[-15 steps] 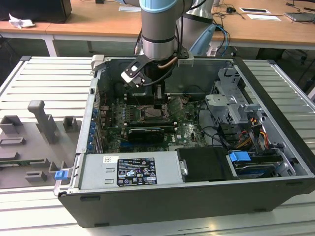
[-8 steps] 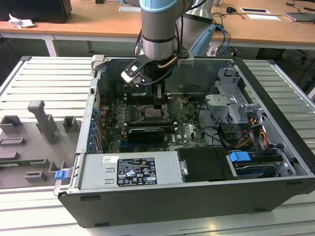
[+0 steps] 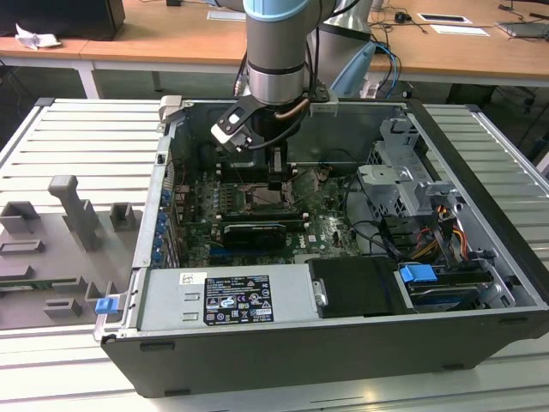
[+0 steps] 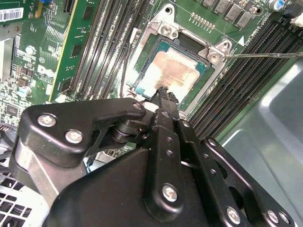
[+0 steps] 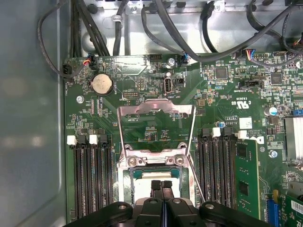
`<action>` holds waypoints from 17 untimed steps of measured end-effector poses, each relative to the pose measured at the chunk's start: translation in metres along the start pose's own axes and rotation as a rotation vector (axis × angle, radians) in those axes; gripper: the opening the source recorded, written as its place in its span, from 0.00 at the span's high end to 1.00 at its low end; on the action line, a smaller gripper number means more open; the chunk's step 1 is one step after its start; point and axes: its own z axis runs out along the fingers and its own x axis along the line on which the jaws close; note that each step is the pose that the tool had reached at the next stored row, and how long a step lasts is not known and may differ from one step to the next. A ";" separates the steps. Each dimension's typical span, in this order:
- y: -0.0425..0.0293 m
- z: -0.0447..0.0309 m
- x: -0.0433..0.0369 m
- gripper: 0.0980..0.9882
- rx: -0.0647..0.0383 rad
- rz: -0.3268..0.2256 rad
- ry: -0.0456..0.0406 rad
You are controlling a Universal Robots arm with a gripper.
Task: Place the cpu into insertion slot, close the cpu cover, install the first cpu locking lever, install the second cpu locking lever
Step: 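Close the cpu cover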
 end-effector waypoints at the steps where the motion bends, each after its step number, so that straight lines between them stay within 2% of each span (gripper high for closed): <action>1: 0.0000 0.0000 0.0000 0.99 0.000 0.001 -0.0001; 17: 0.0004 -0.0013 -0.0001 0.99 0.000 0.012 -0.0011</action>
